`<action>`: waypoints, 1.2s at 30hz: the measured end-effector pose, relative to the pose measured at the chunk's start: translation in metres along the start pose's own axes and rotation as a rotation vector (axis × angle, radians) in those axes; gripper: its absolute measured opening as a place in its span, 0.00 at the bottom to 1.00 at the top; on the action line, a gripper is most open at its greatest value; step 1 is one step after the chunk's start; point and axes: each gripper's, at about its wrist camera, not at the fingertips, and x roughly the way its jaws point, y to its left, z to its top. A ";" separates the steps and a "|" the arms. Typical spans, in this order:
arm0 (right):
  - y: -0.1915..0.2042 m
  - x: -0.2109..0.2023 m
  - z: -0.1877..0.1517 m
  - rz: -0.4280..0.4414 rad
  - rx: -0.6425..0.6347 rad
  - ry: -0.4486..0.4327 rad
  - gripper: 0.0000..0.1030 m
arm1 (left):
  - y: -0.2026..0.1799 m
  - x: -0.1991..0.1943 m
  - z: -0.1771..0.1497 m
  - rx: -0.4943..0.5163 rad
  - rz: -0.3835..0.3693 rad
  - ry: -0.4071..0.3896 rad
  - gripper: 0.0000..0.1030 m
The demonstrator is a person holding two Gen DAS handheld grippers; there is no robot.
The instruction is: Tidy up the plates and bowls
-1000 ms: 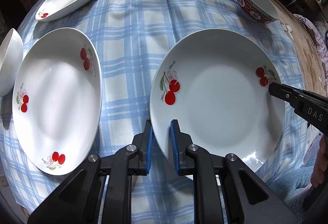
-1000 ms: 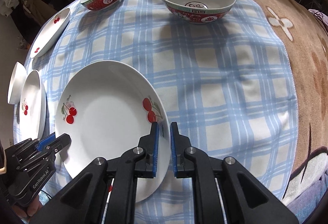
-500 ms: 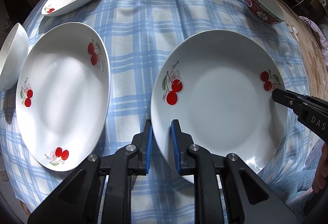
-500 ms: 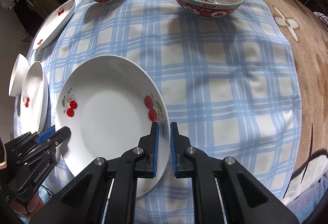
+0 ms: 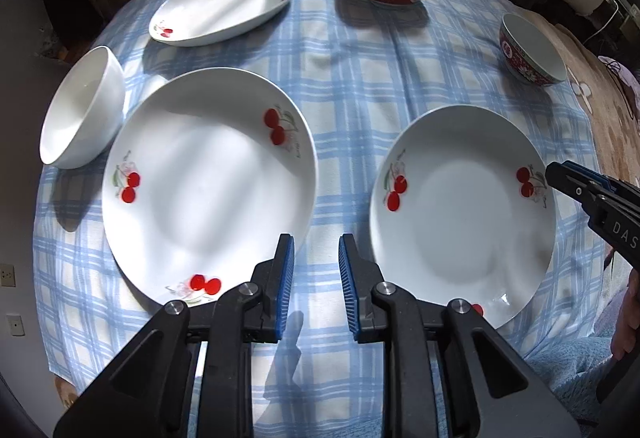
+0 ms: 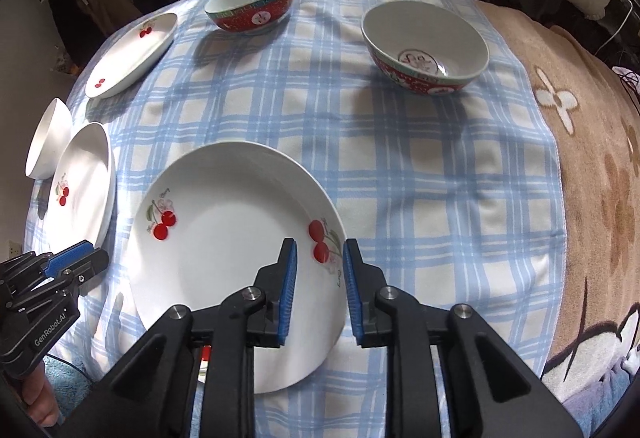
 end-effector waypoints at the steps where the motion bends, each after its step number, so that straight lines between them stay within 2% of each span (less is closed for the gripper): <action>1: 0.006 -0.007 0.001 0.018 -0.018 -0.029 0.30 | 0.006 -0.005 0.000 -0.012 0.008 -0.008 0.30; 2: 0.013 -0.014 0.003 0.029 -0.037 -0.057 0.35 | 0.013 -0.009 0.000 -0.028 0.017 -0.014 0.35; 4: 0.027 -0.026 0.006 0.055 -0.079 -0.121 0.52 | 0.030 -0.017 -0.002 -0.055 0.046 -0.028 0.43; 6: 0.043 -0.034 0.010 0.084 -0.130 -0.155 0.59 | 0.044 -0.022 -0.003 -0.069 0.079 -0.039 0.50; 9: 0.068 -0.038 0.017 0.116 -0.204 -0.180 0.64 | 0.062 -0.025 -0.003 -0.083 0.127 -0.032 0.70; 11: 0.087 -0.041 0.017 0.115 -0.258 -0.203 0.73 | 0.074 -0.030 -0.004 -0.099 0.154 -0.036 0.81; 13: 0.103 -0.040 0.018 0.112 -0.301 -0.220 0.94 | 0.083 -0.033 -0.003 -0.109 0.176 -0.041 0.83; 17: 0.126 -0.034 0.023 0.118 -0.354 -0.223 0.96 | 0.105 -0.036 -0.002 -0.145 0.201 -0.046 0.86; 23: 0.141 -0.028 0.036 0.142 -0.356 -0.219 0.96 | 0.138 -0.029 -0.001 -0.233 0.210 -0.047 0.87; 27: 0.147 -0.028 0.045 0.142 -0.357 -0.234 0.96 | 0.152 -0.019 -0.001 -0.244 0.259 -0.044 0.87; 32: 0.156 -0.021 0.056 0.147 -0.362 -0.238 0.96 | 0.169 -0.010 -0.001 -0.317 0.227 -0.057 0.87; 36: 0.165 -0.008 0.061 0.136 -0.365 -0.222 0.96 | 0.170 -0.002 0.002 -0.313 0.242 -0.071 0.87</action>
